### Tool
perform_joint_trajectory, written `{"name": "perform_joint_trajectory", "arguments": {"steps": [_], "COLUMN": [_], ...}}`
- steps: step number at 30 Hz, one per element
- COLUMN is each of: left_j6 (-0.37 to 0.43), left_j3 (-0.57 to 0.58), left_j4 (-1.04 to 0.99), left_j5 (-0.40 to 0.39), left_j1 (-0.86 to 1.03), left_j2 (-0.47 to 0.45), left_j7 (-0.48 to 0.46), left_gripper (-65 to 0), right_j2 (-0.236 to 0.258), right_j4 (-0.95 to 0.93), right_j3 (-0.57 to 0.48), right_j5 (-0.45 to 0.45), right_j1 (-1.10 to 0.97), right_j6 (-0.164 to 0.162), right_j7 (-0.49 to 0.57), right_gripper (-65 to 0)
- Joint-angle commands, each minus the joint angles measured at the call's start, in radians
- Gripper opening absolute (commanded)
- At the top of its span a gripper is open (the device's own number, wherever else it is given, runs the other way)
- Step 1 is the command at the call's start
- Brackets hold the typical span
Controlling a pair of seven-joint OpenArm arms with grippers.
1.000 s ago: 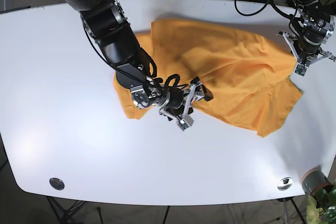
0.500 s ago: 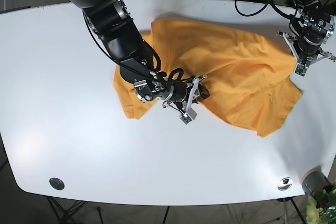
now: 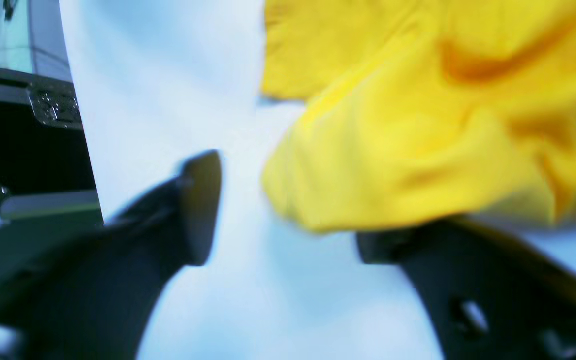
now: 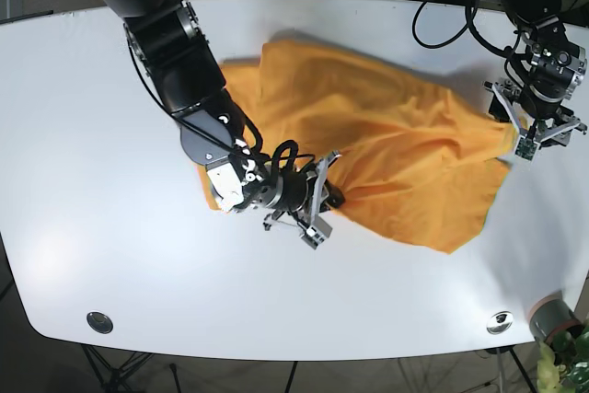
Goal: Fold the T-shirt properly
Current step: 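Grasp the T-shirt middle with the right gripper and drag it away, then move the left gripper down and grasp the T-shirt beside the right gripper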
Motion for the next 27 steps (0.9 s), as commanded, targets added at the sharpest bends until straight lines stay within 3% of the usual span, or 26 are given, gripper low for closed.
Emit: {"name": "perform_joint_trajectory", "arguments": {"steps": [1,4,12,15,20,27], "left_j6": [0.007,0.007,0.007,0.007,0.007,0.007], "left_j3": [-0.006,-0.005,-0.014,-0.035,-0.103,-0.148], "left_j4": [0.017,0.023,0.046,0.046,0.037,0.042], "left_j5": [0.007,0.001,-0.134,-0.159,-0.183,-0.185], "left_j1": [-0.03,-0.042,-0.039,-0.037,-0.037,-0.022], "left_j2": [0.016,0.027,0.028,0.03,0.03,0.028], "left_j7": [-0.002,-0.002,-0.002,-0.002,-0.002,-0.002], "left_gripper": [-24.6,-24.3,-24.7,-24.7,-24.7,-24.7], "right_j2": [0.024,0.063,0.164,0.182,0.184,0.201], "right_j4": [0.092,0.181,0.345,0.357,0.357,0.356], "right_j3": [0.005,0.005,0.005,0.031,0.171,0.191], "right_j5": [0.016,0.02,0.024,0.024,0.021,0.026], "right_j1": [0.054,0.082,0.199,0.258,0.35,0.496], "right_j6": [0.001,0.001,0.003,0.003,0.01,0.01], "right_j7": [-0.007,-0.052,-0.153,-0.192,-0.267,-0.304], "right_gripper": [-63.3,-63.3,-63.1,-63.1,-63.1,-63.1]}}
